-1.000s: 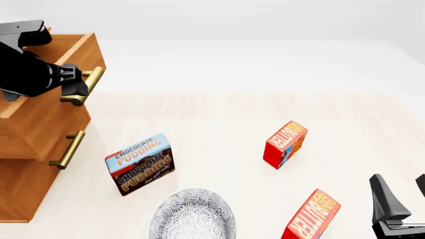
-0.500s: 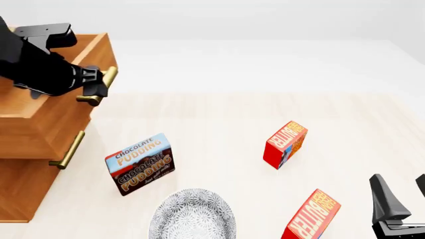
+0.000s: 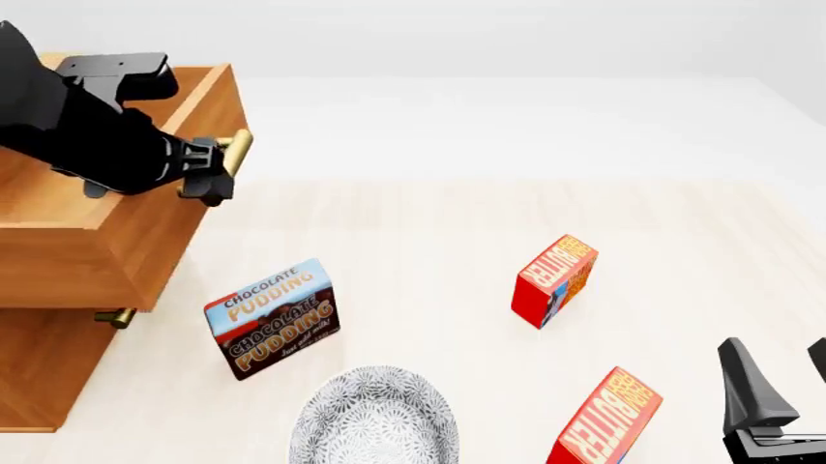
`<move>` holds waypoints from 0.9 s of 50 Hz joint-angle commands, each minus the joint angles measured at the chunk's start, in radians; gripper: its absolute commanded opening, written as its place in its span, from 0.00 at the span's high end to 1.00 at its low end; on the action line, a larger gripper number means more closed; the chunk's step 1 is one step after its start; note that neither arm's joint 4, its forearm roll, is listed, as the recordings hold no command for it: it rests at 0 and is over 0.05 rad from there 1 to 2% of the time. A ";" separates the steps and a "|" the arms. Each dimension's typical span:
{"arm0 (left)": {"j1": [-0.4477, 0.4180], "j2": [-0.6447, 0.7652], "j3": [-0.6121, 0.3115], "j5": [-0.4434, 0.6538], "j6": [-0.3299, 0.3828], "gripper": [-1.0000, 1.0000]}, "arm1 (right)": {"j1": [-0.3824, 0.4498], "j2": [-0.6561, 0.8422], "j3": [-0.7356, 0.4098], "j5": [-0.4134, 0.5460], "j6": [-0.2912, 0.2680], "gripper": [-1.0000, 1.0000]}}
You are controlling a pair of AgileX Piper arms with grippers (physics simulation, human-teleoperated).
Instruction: Put the butter at the front in the top drawer of the cabinet and close it.
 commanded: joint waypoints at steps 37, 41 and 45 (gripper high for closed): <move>-0.147 -0.039 0.084 -0.015 -0.009 0.00 | 0.000 -0.003 0.001 0.002 0.000 0.00; -0.167 -0.049 0.084 -0.015 -0.023 0.00 | 0.000 -0.003 0.001 0.002 0.000 0.00; -0.163 -0.054 0.087 -0.013 -0.012 0.00 | 0.000 -0.003 0.001 0.002 0.000 0.00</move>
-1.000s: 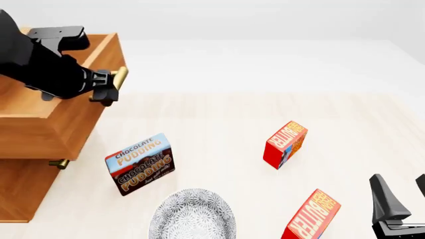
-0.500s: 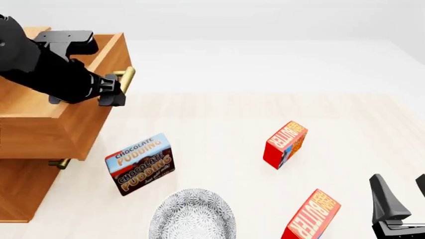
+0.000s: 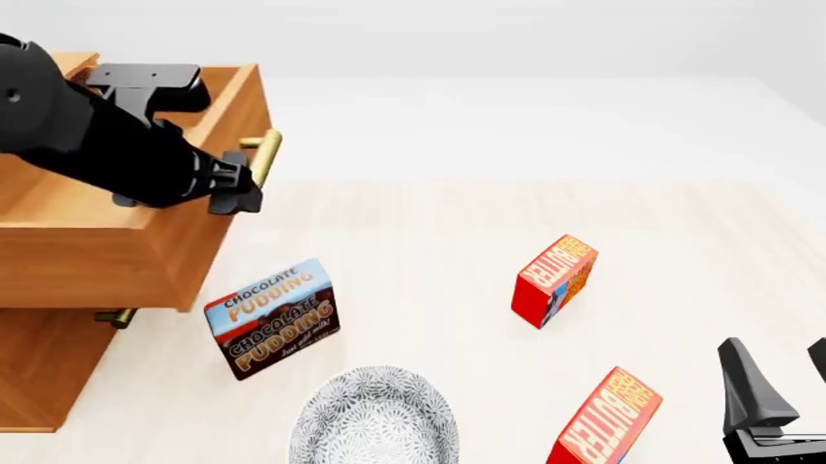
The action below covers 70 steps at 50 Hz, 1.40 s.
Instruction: Put the butter at the front in the top drawer of the cabinet and close it.
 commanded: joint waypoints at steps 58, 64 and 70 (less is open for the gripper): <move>-0.008 0.007 -0.253 0.187 0.121 0.00 | 0.000 -0.003 0.001 0.002 0.000 0.00; 0.005 0.006 -0.288 0.214 0.139 0.00 | 0.000 -0.003 0.001 0.002 0.000 0.00; 0.025 -0.019 -0.299 0.233 0.171 0.00 | 0.000 -0.003 0.001 0.002 0.000 0.00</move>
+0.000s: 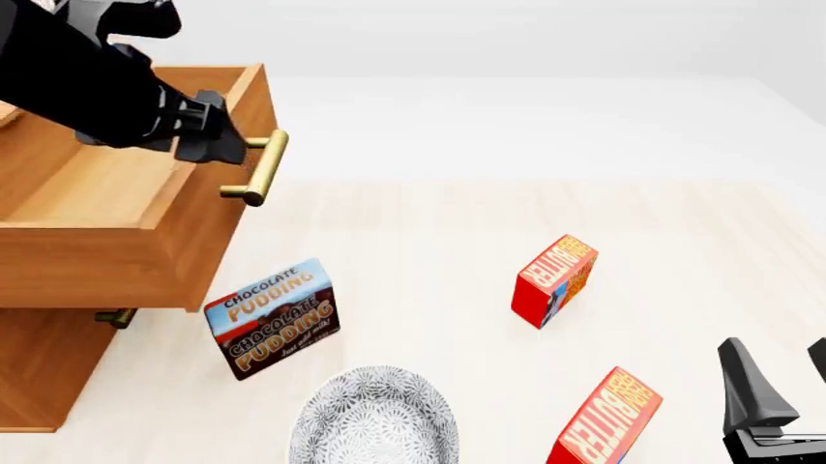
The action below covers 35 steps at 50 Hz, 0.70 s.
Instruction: Put the butter at the front in the top drawer of the cabinet and close it.
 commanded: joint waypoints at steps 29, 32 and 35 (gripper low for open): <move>-0.117 -0.100 -0.046 -0.008 0.284 0.00 | 0.000 -0.003 0.001 0.002 0.000 0.00; -0.159 -0.070 -0.054 -0.029 0.271 0.00 | 0.000 -0.003 0.001 0.002 0.000 0.00; -0.205 -0.032 -0.068 -0.053 0.254 0.00 | 0.000 -0.003 0.001 0.002 0.000 0.00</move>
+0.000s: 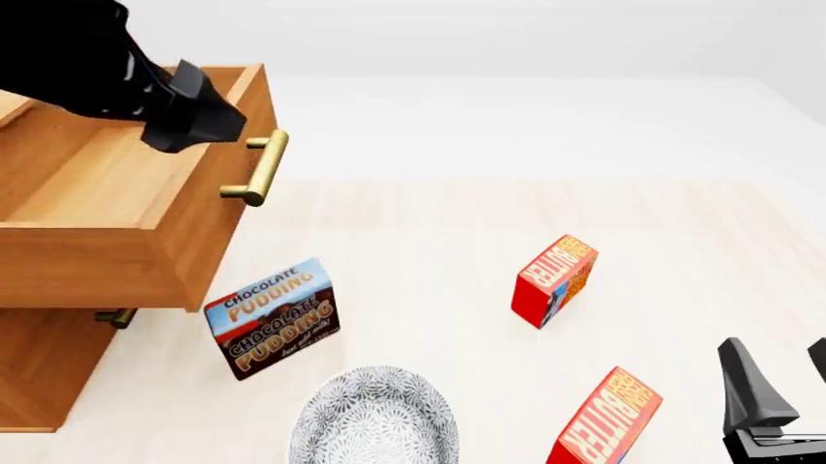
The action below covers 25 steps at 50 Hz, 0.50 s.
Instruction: Put the butter at the front in the top drawer of the cabinet and close it.
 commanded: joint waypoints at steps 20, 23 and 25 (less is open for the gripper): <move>-0.339 0.320 -0.139 -0.195 -0.123 0.00 | 0.000 -0.003 0.001 0.002 0.000 0.00; -0.357 0.350 -0.155 -0.210 -0.136 0.00 | 0.000 -0.003 0.001 0.002 0.000 0.00; -0.375 0.371 -0.169 -0.219 -0.151 0.00 | 0.000 -0.003 0.001 0.002 0.000 0.00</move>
